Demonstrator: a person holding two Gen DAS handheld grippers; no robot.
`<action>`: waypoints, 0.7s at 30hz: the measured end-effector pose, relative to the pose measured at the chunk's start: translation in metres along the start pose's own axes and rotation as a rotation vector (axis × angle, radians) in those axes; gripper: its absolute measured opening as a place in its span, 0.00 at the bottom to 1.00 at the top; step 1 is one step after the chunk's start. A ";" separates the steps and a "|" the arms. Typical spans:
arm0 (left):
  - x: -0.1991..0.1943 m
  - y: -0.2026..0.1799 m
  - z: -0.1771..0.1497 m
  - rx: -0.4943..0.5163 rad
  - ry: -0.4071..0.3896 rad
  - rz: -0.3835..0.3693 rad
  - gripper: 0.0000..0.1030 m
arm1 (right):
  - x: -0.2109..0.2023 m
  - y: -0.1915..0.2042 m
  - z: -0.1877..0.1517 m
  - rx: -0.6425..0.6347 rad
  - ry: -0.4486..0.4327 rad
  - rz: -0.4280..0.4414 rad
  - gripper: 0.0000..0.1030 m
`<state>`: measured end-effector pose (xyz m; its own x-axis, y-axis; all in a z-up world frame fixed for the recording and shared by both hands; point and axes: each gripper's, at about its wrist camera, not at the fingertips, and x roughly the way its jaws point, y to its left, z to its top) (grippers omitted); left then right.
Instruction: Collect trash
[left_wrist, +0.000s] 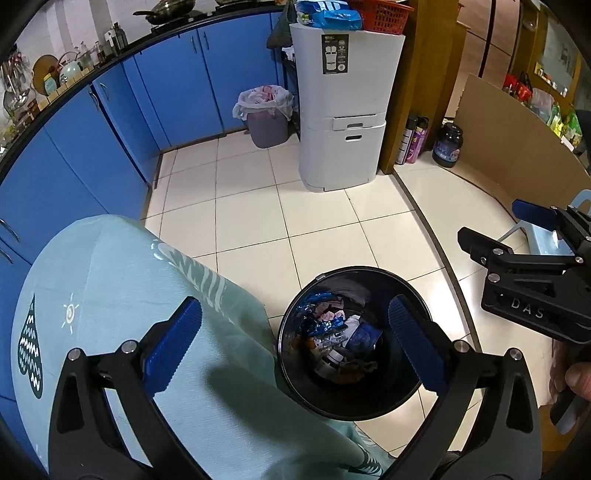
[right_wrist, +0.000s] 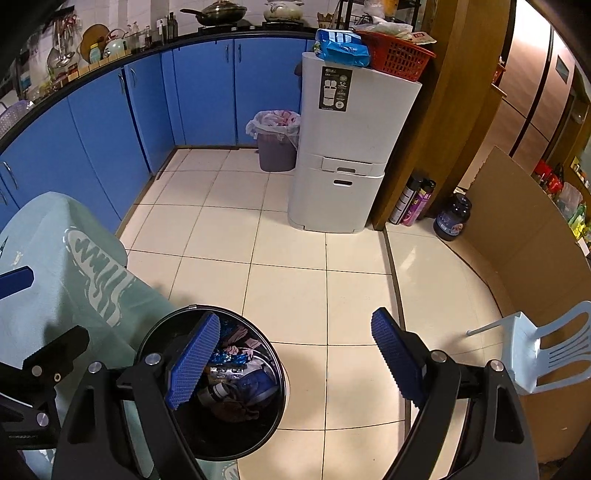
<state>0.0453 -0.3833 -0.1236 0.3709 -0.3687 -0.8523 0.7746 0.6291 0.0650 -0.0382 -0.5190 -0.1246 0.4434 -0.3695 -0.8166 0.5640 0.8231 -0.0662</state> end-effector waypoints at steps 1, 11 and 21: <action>-0.001 0.000 0.000 0.003 -0.002 0.006 0.97 | 0.000 0.000 0.000 0.000 -0.001 0.001 0.80; -0.005 0.003 -0.003 -0.027 0.032 0.045 0.97 | -0.003 0.002 -0.001 0.000 -0.006 0.007 0.80; -0.015 -0.003 -0.005 -0.025 0.040 0.062 0.97 | -0.004 0.002 -0.001 0.004 -0.005 0.010 0.80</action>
<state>0.0342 -0.3761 -0.1136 0.3965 -0.3019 -0.8670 0.7377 0.6669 0.1052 -0.0396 -0.5159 -0.1224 0.4522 -0.3637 -0.8144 0.5622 0.8251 -0.0564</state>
